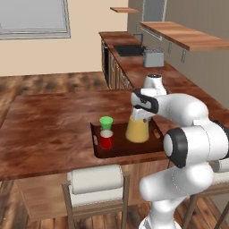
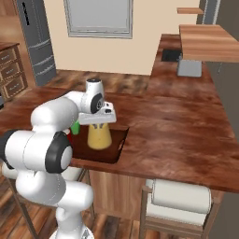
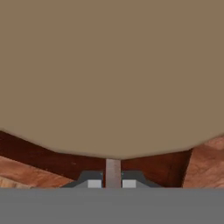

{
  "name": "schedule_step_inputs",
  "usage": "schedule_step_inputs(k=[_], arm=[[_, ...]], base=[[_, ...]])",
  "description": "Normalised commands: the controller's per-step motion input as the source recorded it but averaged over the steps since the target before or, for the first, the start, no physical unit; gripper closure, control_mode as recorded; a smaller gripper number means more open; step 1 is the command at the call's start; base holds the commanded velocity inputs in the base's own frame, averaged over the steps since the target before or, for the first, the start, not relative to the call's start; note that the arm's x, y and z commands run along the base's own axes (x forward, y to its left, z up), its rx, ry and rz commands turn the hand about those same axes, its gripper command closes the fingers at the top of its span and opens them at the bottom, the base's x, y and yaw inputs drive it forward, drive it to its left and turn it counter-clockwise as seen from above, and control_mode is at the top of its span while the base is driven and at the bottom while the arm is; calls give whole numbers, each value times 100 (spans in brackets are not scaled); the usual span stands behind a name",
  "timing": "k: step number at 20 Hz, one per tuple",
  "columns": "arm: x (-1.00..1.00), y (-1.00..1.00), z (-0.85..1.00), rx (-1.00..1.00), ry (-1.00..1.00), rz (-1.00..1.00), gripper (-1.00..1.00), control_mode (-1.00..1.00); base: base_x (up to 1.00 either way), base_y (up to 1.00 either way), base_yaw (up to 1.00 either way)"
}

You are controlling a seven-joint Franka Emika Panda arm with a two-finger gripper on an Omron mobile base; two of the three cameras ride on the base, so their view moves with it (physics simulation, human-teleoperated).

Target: There is a tray on the dining counter. Grab the cup, mug, and pitcher and place them on the tray. The pitcher may be placed next to the tray if it cannot fit the tray.

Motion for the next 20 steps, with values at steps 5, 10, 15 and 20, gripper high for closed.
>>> schedule_step_inputs(k=[5,10,15,20], arm=[[2,0,-17,0,0,0,100,-100],[0,0,-10,0,0,0,100,-100],[0,0,0,0,0,0,100,-100],[0,0,0,0,0,0,100,-100]], base=[[0,0,0],[0,0,0],[0,0,0],[0,0,0]])
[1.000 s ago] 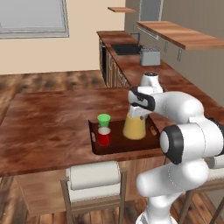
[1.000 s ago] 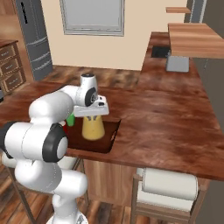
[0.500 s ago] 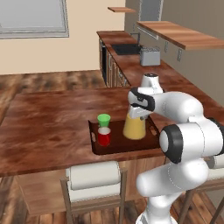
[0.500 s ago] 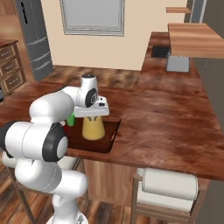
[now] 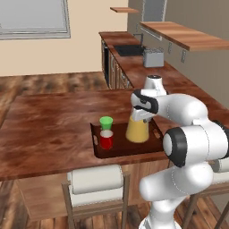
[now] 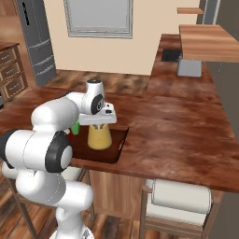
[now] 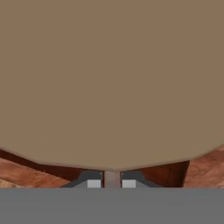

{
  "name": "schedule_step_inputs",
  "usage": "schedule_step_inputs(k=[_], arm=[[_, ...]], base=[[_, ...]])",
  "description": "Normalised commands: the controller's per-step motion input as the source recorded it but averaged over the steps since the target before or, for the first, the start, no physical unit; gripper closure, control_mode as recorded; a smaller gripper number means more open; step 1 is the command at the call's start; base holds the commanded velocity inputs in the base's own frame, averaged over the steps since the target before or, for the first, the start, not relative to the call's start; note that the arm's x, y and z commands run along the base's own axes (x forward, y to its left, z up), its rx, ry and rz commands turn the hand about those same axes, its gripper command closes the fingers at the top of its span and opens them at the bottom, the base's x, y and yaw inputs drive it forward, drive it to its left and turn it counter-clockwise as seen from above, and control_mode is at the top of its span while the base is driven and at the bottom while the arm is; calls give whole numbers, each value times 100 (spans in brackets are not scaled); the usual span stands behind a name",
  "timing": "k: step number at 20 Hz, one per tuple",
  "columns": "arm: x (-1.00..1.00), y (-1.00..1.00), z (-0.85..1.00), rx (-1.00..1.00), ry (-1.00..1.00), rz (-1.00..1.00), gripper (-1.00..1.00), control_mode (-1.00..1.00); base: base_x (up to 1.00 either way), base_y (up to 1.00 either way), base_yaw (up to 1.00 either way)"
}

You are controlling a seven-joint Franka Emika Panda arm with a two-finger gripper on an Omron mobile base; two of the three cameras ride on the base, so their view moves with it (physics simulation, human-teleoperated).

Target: There is a tray on the dining counter. Grab the cup, mug, and pitcher and place them on the tray. The pitcher may be placed next to the tray if it cannot fit the tray.

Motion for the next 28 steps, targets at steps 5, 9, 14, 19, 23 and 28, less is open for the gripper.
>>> schedule_step_inputs(k=[5,9,14,19,23,28], arm=[[1,0,0,0,0,0,-100,-100],[0,0,0,0,0,0,-100,-100],[0,0,0,0,0,0,-100,-100],[1,0,1,0,0,0,-100,-100],[0,0,47,0,0,0,-100,-100],[-21,0,84,0,-2,0,-100,-100]], base=[[0,0,0],[0,0,0],[0,0,0],[0,0,0],[0,0,0],[0,0,0]])
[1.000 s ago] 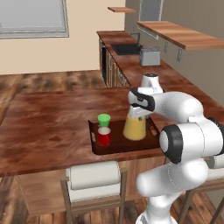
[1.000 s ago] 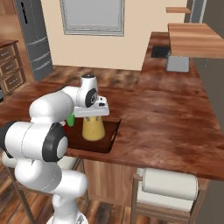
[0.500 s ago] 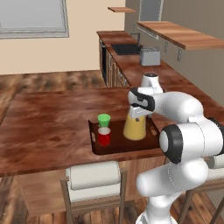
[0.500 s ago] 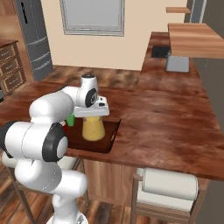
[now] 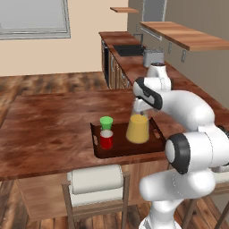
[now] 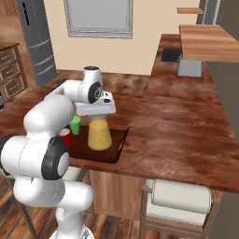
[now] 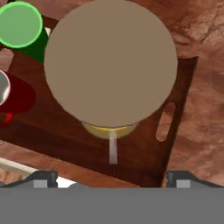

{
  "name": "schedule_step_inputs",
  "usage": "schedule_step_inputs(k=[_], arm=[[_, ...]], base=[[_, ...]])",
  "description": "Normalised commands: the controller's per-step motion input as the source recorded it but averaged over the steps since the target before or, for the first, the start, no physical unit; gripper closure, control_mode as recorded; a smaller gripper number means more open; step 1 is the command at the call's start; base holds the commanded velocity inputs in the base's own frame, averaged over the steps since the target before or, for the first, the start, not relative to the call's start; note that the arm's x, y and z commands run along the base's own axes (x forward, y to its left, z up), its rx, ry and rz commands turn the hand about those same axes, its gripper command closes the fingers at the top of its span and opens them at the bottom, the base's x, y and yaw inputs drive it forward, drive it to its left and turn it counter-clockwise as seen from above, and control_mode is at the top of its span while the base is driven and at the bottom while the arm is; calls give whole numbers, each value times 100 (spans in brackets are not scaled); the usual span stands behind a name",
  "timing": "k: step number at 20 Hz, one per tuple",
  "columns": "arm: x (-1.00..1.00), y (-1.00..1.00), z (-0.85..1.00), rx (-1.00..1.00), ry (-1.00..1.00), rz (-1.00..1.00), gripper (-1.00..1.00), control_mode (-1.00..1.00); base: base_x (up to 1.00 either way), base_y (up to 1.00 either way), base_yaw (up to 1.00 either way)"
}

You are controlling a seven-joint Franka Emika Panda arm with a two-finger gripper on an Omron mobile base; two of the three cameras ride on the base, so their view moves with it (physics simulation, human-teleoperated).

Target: There is a tray on the dining counter. Grab the cup, mug, and pitcher and place them on the tray. The pitcher may be placed next to the tray if it cannot fit the tray.

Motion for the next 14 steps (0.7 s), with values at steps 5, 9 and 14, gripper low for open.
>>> schedule_step_inputs(k=[5,9,14], arm=[[-64,0,79,0,-6,0,-100,-100],[-92,0,54,0,-2,0,-100,-100],[-100,-1,17,0,-2,0,-100,-100]], base=[[0,0,0],[0,0,0],[0,0,0]])
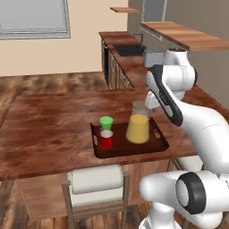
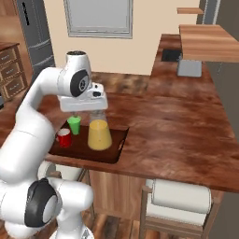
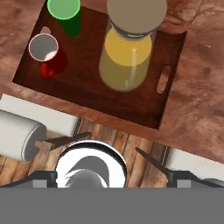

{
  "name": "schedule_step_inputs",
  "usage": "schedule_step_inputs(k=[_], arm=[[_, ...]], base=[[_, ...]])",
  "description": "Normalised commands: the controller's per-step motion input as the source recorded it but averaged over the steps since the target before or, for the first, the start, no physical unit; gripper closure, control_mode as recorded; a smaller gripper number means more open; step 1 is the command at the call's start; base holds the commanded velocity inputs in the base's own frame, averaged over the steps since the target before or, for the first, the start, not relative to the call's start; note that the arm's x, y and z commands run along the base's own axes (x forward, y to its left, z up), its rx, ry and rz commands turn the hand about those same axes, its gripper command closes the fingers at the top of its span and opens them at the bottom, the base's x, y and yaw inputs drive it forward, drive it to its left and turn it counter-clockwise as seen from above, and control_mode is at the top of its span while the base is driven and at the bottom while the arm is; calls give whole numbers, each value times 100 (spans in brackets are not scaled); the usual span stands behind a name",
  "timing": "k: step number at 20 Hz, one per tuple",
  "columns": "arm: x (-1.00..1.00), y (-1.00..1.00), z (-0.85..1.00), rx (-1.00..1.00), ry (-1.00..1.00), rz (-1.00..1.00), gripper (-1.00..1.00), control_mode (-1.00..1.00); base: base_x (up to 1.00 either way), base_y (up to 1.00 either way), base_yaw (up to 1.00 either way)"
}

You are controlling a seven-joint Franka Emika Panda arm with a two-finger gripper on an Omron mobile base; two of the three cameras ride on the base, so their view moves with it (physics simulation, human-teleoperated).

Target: There is a tray on the dining counter. Grab the cup, mug, and pitcher and place them on the tray. The pitcher may be placed next to the tray if it cannot fit the tray.

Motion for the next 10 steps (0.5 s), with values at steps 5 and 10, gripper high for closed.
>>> schedule_step_inputs(k=[5,10], arm=[[-100,0,27,0,-6,0,-100,-100],[-96,1,15,-2,-5,-1,-100,-100]], base=[[0,0,0],[0,0,0]])
